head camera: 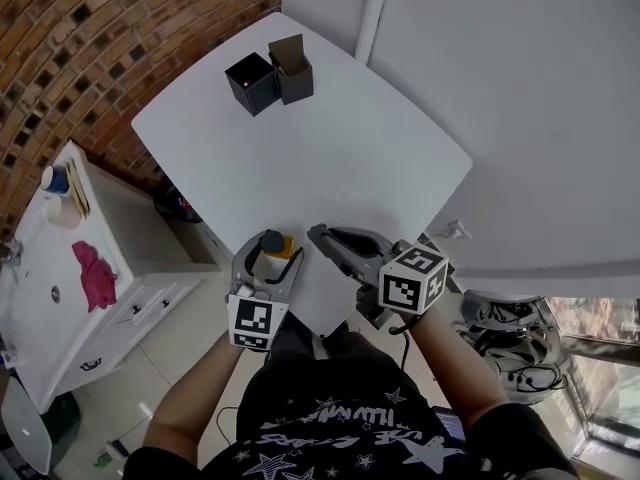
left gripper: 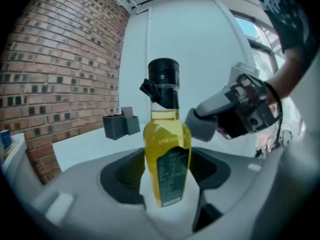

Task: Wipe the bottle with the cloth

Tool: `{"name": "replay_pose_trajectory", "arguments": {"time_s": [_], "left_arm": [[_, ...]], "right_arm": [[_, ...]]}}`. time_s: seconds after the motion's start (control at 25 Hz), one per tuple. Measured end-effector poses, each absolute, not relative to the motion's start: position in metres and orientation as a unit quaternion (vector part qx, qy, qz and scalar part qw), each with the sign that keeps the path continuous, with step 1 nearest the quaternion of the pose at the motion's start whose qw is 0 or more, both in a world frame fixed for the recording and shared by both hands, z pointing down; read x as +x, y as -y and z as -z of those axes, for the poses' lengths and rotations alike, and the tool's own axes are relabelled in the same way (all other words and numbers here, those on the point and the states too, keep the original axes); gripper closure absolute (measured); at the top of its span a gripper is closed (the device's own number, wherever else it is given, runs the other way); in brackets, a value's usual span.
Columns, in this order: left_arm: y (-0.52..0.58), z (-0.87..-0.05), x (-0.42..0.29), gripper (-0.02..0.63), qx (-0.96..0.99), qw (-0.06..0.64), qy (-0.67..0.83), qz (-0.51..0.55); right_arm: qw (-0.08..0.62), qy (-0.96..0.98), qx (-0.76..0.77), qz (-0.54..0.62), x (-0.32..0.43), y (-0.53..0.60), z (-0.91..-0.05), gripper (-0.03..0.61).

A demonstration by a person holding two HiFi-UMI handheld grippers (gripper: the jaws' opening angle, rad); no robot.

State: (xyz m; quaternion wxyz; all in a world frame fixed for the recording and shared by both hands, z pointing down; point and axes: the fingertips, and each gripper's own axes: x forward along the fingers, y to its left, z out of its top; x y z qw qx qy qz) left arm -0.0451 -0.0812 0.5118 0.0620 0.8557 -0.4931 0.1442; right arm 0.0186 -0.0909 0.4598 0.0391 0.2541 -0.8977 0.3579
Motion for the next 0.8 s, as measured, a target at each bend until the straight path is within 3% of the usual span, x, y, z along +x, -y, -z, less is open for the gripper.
{"name": "replay_pose_trajectory", "arguments": {"time_s": [0.56, 0.8], "left_arm": [[0.062, -0.506, -0.027, 0.348, 0.948, 0.042, 0.288, -0.131], [0.064, -0.508, -0.025, 0.336, 0.945, 0.018, 0.294, -0.144]], "right_arm": [[0.050, 0.913, 0.166, -0.370, -0.024, 0.106, -0.445, 0.537], [0.045, 0.907, 0.167, -0.383, -0.022, 0.107, -0.444, 0.538]]}}
